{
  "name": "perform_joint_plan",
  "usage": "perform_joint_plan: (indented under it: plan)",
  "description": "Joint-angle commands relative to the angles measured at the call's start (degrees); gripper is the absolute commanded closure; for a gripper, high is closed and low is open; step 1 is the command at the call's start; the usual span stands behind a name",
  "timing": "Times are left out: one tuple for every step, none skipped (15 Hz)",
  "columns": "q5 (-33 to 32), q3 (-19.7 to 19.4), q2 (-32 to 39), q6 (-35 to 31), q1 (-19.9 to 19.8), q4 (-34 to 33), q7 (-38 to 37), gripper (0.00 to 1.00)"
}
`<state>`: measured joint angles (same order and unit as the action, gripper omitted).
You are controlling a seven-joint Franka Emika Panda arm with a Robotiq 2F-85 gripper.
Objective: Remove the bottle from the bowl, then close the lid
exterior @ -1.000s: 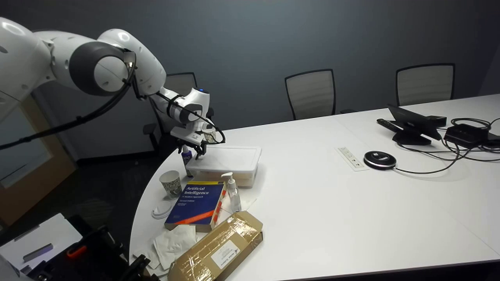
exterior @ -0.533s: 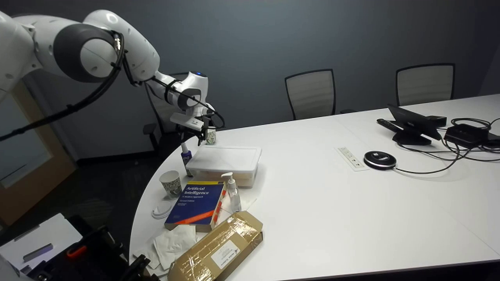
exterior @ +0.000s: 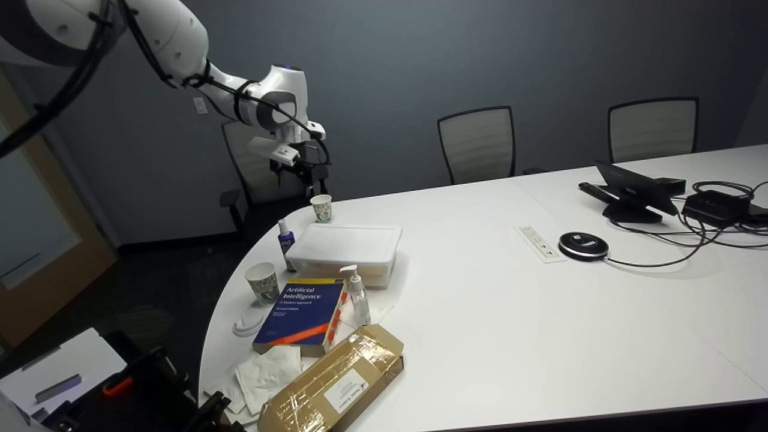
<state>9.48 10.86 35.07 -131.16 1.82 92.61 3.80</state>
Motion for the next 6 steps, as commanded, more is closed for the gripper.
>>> perform_joint_plan:
  plan:
    - [-3.81, -5.83, -9.24, -1.16, 4.88, 9.42, -11.83, 0.00]
    - [-5.97, -7.40, -10.32, -0.95, 6.33, 10.50, -15.51, 0.00]
    - [-7.52, -8.25, -11.10, -0.45, 7.17, 11.31, -17.93, 0.00]
    - [-9.53, -9.33, -11.84, -0.19, 8.26, 12.17, -21.07, 0.00]
    - [-10.50, -9.66, -12.44, 0.39, 8.75, 12.85, -22.97, 0.00]
    - [-11.46, -10.02, -12.82, 0.71, 9.24, 13.46, -24.82, 0.00]
